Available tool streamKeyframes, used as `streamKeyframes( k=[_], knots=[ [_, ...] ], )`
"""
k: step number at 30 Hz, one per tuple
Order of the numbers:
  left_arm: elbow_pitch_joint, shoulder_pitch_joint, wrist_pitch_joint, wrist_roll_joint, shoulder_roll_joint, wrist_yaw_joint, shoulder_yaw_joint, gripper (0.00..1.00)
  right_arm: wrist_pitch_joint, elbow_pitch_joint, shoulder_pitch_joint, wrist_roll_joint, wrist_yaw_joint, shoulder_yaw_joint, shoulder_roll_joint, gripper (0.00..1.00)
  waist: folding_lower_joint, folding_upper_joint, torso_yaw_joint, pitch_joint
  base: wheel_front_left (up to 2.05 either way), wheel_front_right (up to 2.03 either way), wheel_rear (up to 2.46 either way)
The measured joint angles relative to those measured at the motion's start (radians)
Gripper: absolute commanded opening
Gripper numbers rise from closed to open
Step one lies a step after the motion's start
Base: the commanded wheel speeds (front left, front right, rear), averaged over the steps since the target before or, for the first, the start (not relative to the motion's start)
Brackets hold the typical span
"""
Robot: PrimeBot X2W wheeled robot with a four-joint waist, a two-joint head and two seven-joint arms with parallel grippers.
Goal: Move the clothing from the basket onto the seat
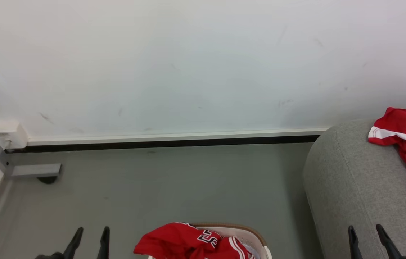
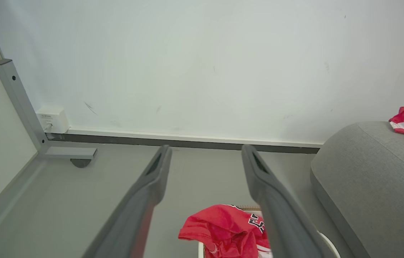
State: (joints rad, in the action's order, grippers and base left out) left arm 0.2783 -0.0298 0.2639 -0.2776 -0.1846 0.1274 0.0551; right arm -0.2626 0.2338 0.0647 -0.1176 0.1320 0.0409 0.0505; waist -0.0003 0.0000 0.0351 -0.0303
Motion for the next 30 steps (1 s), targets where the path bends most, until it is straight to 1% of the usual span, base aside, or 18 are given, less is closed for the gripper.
streamKeyframes(
  k=[2,8,24,30],
  knots=[
    [0.005,-0.012,0.0,0.007,0.015,0.002,-0.013,1.0,0.0,0.014,0.009,-0.01,0.0,-0.003,0.0,1.0,0.0,0.0,0.0,-0.008,0.0,0.0,0.0],
    [0.006,-0.027,0.0,0.014,0.032,0.004,-0.03,1.0,0.0,0.036,0.021,-0.026,0.0,-0.018,0.0,1.0,0.0001,0.0,-0.008,-0.021,0.0,0.0,0.0],
    [0.005,-0.03,0.0,0.009,0.026,0.004,-0.008,1.0,0.0,0.037,0.018,-0.036,0.0,-0.019,0.0,1.0,0.0003,0.0,-0.013,-0.005,0.0,0.0,0.0],
    [0.004,-0.029,0.0,0.007,0.018,0.004,0.006,1.0,0.0,0.032,-0.003,-0.036,0.0,-0.021,0.0,1.0,0.0003,0.0,-0.025,0.01,0.0,0.0,0.0]
  ],
)
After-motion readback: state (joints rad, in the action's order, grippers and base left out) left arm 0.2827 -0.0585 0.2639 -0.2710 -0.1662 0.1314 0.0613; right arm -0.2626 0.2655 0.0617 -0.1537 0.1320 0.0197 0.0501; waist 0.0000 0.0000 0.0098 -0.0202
